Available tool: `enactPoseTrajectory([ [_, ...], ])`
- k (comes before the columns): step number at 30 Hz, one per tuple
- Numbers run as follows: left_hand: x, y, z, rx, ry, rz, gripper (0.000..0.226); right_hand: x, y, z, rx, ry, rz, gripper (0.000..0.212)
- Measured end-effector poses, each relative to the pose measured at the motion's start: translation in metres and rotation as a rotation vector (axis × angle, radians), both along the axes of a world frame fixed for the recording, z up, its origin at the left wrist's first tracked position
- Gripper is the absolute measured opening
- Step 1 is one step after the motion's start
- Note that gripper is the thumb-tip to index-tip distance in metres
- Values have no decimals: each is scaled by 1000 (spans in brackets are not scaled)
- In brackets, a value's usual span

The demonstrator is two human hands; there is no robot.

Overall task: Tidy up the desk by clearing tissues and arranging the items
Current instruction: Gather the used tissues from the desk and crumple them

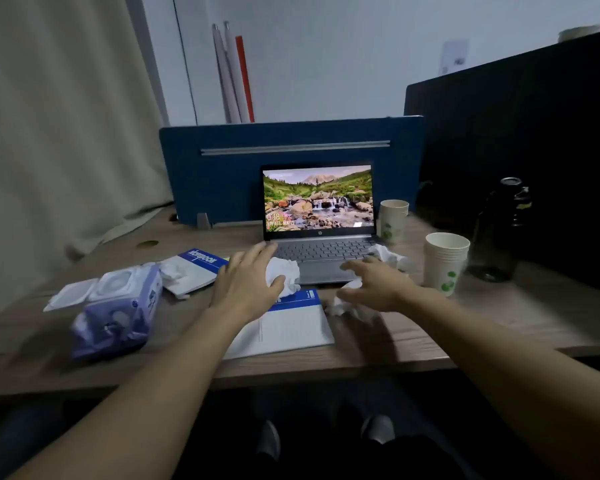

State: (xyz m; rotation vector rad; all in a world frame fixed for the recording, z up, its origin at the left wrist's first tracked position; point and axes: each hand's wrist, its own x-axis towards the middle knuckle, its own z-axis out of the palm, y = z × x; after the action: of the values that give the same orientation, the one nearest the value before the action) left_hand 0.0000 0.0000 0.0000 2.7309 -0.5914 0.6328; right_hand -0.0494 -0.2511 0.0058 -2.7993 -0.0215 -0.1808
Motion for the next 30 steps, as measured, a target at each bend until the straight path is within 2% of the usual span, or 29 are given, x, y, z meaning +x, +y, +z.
enactPoseTrajectory([
  [5, 32, -6, -29, -5, 119, 31, 65, 13, -3, -28, -38, 124, 36, 47],
  [9, 50, -9, -46, -16, 119, 28, 65, 24, -9, -36, 52, -30, 55, 17],
  [13, 60, -11, -59, -86, 121, 3, 67, 33, -10, -40, 170, -123, 35, 7],
  [19, 75, -15, -61, -113, 171, -5, 81, 59, 6, -40, 288, -184, 80, 19],
  [22, 82, -15, -64, -128, 179, -25, 80, 71, 16, -37, 351, -179, 97, 21],
  [27, 92, -19, -63, -224, 208, -120, 80, 92, 34, -36, 414, -257, 102, 20],
  [30, 98, -20, -61, -312, 262, -192, 87, 105, 41, -38, 418, -233, 92, 29],
])
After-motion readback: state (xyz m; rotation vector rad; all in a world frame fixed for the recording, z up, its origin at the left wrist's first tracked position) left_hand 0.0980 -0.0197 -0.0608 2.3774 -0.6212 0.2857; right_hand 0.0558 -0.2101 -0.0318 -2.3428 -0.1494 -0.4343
